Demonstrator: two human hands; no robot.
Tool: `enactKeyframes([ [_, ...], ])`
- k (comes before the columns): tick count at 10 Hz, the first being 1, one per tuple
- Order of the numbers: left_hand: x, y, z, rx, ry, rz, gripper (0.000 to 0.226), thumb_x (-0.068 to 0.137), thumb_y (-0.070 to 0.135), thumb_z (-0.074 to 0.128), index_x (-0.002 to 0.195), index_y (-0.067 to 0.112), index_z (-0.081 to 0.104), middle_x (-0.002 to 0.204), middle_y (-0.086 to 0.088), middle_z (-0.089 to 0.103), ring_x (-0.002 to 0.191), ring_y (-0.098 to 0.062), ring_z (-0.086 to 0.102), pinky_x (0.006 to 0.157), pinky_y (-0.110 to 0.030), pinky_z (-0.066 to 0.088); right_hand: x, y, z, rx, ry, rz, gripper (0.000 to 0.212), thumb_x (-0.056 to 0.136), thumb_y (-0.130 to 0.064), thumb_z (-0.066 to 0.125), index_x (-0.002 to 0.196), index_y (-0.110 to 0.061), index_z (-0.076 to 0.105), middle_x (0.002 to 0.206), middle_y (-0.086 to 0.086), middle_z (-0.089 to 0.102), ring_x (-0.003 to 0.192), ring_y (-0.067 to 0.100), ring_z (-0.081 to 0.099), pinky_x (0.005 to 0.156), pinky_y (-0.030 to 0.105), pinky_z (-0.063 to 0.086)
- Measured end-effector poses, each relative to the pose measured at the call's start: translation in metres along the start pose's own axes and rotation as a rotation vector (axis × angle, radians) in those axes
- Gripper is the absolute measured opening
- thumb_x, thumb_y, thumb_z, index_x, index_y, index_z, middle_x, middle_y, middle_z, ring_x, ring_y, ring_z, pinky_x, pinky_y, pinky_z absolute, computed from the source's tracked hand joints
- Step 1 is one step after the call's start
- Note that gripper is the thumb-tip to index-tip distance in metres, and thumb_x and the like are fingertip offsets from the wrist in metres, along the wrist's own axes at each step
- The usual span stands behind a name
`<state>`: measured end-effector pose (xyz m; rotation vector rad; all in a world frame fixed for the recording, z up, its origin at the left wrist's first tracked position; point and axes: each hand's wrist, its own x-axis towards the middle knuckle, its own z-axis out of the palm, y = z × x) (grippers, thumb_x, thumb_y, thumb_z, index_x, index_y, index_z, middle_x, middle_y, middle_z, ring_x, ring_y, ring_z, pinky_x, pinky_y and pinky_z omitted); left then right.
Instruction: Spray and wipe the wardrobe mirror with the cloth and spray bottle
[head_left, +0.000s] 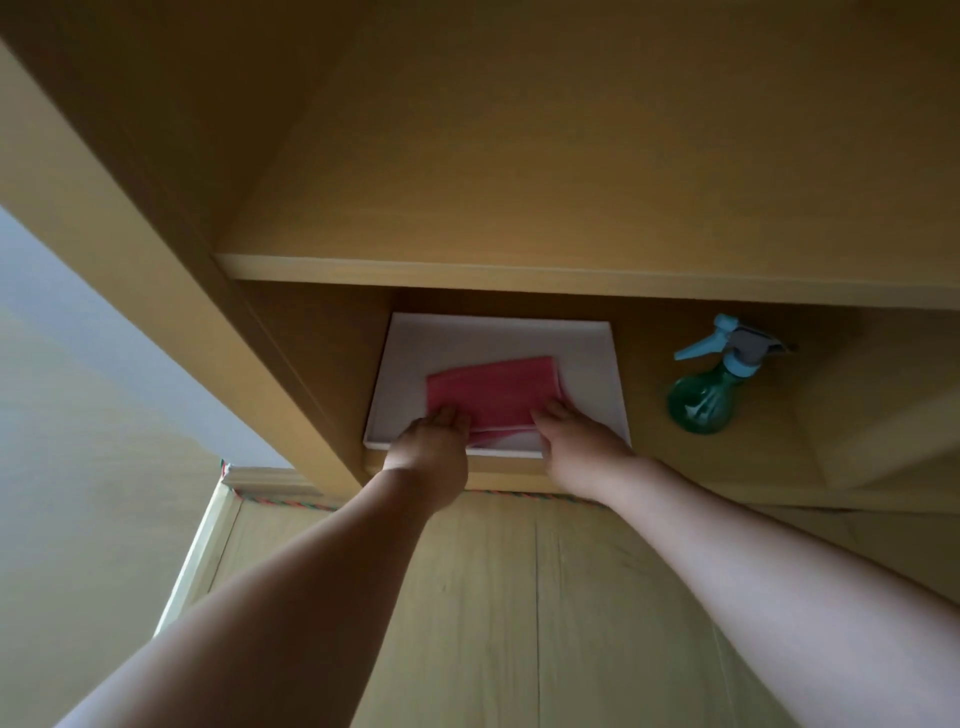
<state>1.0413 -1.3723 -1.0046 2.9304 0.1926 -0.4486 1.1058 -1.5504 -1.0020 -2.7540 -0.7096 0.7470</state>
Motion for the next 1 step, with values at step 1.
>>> enactKeyframes([
  [1,-0.0345,0.0112,-0.0198,-0.078,0.047,0.026,0.051,0.094,0.015,0.039,0.145,0.018,0.033,0.148,-0.005,0.036,0.128,-0.028,0.042,0.099,-0.036,0.039,-0.0325,-0.0125,-0.0155,0.065,0.022,0.008,0.049,0.099,-0.012,0.037,0.148,-0.015,0.034,0.157,0.006,0.029,0.14,0.028,0.033,0.111,0.037,0.033],
])
